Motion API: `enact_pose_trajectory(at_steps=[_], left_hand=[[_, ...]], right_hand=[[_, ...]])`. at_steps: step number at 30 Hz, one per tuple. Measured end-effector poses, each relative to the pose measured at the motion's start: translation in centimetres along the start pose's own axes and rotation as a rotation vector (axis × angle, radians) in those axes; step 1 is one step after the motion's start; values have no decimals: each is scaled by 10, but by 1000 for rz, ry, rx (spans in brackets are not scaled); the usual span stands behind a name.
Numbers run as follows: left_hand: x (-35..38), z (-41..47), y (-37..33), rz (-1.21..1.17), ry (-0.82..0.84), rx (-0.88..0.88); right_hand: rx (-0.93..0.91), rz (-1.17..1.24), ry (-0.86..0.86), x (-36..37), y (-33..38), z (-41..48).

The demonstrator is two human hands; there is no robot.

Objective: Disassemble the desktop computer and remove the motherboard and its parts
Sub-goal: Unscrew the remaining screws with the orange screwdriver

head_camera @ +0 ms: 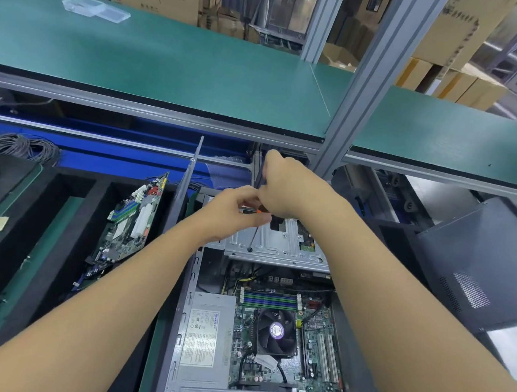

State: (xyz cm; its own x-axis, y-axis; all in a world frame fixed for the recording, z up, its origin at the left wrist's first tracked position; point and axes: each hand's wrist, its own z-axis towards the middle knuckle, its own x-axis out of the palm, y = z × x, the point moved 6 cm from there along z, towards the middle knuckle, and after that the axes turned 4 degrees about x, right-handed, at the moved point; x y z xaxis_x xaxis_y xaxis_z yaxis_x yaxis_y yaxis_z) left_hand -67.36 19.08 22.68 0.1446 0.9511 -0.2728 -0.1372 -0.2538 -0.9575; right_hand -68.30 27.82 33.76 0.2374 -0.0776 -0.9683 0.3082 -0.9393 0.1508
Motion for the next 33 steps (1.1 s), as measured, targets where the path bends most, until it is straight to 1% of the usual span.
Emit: enact_pose_trajectory(at_steps=[2, 4, 6, 8, 10, 11, 13, 15, 17, 18, 21, 23, 25, 28, 33], left_hand=[[-3, -2, 0, -51, -11, 12], [-5, -2, 0, -37, -49, 29], [-4, 1, 0, -30, -85, 29], [-2, 3, 2, -13, -116, -19], [3, 5, 2, 54, -111, -56], [6, 6, 1, 64, -94, -47], [9, 5, -2, 19, -57, 2], [7, 1, -3, -47, -36, 30], [2, -1, -2, -48, -39, 34], [2, -2, -2, -21, -55, 25], [4, 2, -5, 74, -123, -21], [8, 3, -9, 120, -137, -35], [9, -1, -7, 98, -172, -29], [-1, -21, 0, 94, -359, -74], [3, -46, 9, 111, -420, -173]], right_hand=[[-11, -16, 47, 0, 0, 0], [-6, -10, 66, 3, -1, 0], [17, 14, 34, 4, -2, 0], [50, 39, -39, 3, -3, -1], [45, 44, -98, 2, -2, -1], [24, 47, -103, 3, -1, -1], [-10, 52, -62, 4, 2, 0], [-25, 57, 16, 4, 3, 0], [-25, 56, 56, 4, 3, -1], [-21, 52, 48, 4, 2, -2], [17, 59, -37, 5, 0, -4], [16, 75, -100, 7, 0, -2], [2, 116, -136, 9, -3, 0], [-29, 181, -173, 7, -10, -1], [-87, 222, -267, -6, -14, -4]])
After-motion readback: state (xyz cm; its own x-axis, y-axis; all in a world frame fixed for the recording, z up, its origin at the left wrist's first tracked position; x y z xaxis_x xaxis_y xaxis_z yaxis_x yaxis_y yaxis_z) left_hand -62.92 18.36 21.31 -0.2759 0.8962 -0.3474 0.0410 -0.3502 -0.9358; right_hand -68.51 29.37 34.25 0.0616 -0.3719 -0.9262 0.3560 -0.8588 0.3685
